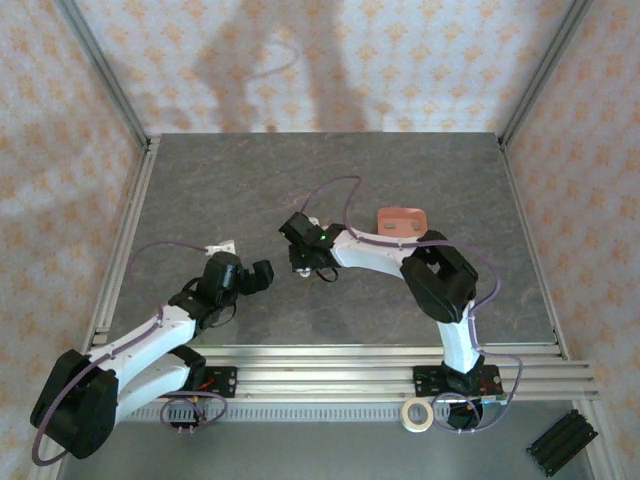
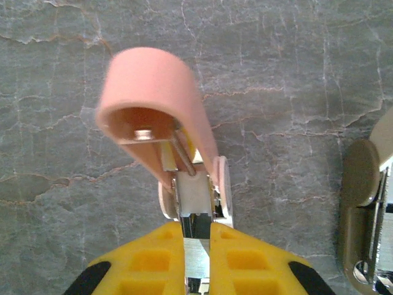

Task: Load the staples into the stapler

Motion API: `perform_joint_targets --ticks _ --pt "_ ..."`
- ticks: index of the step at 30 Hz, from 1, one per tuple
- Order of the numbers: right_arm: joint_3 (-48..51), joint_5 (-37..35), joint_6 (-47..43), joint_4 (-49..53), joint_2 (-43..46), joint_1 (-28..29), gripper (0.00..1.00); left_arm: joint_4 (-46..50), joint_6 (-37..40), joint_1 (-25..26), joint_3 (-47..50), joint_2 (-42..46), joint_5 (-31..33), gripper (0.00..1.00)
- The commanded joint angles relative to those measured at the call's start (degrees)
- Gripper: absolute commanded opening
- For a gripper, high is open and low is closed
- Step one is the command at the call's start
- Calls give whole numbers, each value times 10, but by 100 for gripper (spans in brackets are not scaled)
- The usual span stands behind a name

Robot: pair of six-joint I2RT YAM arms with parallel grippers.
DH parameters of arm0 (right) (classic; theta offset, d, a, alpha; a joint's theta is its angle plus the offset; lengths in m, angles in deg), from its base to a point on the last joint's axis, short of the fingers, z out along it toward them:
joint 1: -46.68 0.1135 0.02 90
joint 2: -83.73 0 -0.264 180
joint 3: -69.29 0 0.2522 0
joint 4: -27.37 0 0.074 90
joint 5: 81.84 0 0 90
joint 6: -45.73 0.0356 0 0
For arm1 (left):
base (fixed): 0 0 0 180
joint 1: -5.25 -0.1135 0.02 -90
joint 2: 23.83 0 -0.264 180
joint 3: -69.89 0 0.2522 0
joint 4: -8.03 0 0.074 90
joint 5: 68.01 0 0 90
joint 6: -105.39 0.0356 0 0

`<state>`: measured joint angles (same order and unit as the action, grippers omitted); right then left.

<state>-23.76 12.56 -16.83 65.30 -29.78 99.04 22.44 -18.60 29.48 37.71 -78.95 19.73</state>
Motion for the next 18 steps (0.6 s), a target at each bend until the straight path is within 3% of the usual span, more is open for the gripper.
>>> perform_joint_targets --ticks 1,11,18 --pt "9 -25 4 13 8 4 13 -1 13 -4 5 11 22 100" --pt "26 -35 -19 27 28 6 13 -2 15 -4 5 11 21 100" --pt "25 -24 -85 -7 67 6 12 -17 14 -5 6 3 5 100"
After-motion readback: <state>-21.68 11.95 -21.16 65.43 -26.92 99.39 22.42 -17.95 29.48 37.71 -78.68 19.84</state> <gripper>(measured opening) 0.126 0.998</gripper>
